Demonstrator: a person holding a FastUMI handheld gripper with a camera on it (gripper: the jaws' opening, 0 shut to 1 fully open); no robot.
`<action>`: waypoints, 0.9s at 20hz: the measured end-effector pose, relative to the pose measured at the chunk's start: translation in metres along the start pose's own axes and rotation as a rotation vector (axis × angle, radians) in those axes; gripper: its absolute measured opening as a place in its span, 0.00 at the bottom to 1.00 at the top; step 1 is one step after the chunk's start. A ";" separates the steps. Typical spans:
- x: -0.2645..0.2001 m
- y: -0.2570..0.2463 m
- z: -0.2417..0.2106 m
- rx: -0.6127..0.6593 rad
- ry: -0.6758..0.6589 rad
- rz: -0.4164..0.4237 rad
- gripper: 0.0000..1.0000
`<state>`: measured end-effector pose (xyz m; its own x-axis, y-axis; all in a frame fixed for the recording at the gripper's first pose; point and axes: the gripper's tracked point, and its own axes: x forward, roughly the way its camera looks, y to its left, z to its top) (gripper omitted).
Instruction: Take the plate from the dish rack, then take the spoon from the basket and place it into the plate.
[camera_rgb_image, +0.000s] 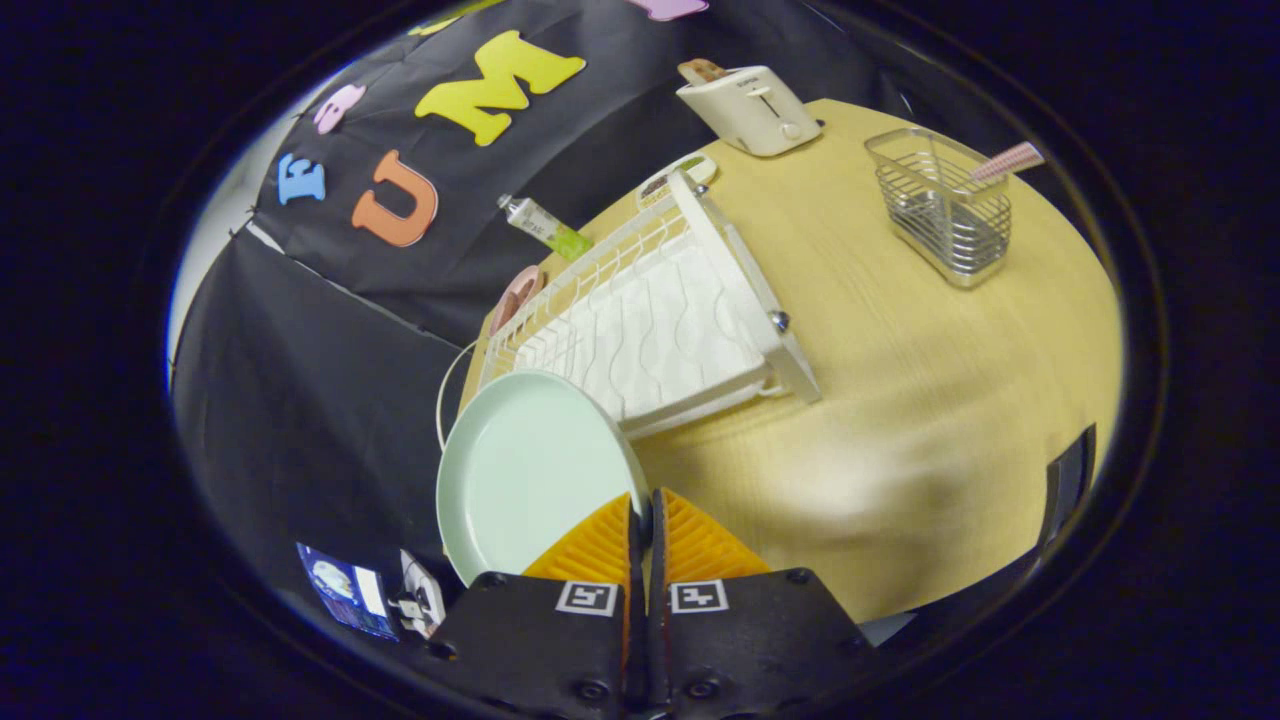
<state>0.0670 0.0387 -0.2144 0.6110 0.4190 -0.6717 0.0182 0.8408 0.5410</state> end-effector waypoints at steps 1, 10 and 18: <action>-0.001 -0.011 -0.010 -0.014 -0.010 -0.035 0.06; 0.014 -0.050 -0.022 -0.178 -0.127 -0.172 0.07; -0.051 -0.088 0.064 -0.368 -0.573 -0.244 1.00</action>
<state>0.0852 -0.0789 -0.1951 0.9442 0.0441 -0.3264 0.0008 0.9907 0.1362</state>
